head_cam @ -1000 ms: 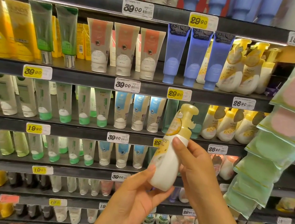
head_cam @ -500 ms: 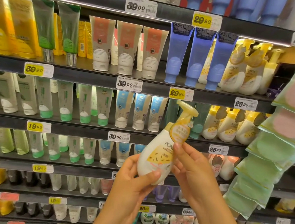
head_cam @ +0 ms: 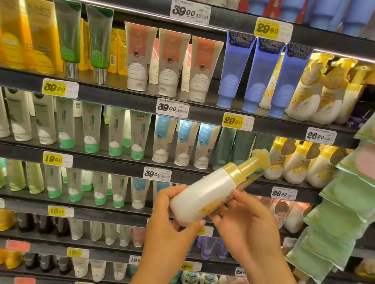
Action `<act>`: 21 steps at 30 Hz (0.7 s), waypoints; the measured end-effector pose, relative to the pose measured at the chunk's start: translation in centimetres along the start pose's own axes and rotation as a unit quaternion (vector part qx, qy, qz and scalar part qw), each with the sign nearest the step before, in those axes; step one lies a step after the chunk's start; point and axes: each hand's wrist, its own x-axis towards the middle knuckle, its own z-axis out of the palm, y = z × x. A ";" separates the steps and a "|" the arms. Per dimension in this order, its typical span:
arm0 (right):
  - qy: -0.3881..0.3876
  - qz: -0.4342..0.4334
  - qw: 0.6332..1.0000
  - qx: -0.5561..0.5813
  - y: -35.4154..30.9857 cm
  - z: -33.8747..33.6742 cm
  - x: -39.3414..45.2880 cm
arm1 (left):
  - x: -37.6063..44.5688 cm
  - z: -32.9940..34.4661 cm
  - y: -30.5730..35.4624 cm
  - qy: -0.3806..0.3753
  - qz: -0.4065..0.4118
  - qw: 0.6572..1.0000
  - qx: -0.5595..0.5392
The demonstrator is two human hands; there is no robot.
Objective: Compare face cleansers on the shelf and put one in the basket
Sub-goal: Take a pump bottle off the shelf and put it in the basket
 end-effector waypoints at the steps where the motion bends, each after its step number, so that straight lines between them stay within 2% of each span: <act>1: -0.003 0.000 1.000 0.002 0.0 0.0 0.0 | 0.0 0.0 0.0 -0.002 0.001 1.000 0.000; 9: -0.006 -0.009 1.000 -0.012 0.2 0.0 0.0 | 0.0 -0.3 0.1 -0.005 0.006 1.000 0.016; 12: -0.007 -0.024 0.998 -0.050 0.1 0.0 -0.2 | 0.3 -0.5 0.1 -0.019 -0.019 1.000 0.003; 16: -0.015 -0.060 0.986 -0.152 -0.5 -0.2 -0.3 | 0.6 -0.1 0.4 -0.038 -0.104 0.989 -0.097; 21: 0.025 -0.102 0.967 -0.231 -2.2 -0.5 -0.4 | 1.0 1.6 0.4 -0.070 -0.200 0.946 -0.246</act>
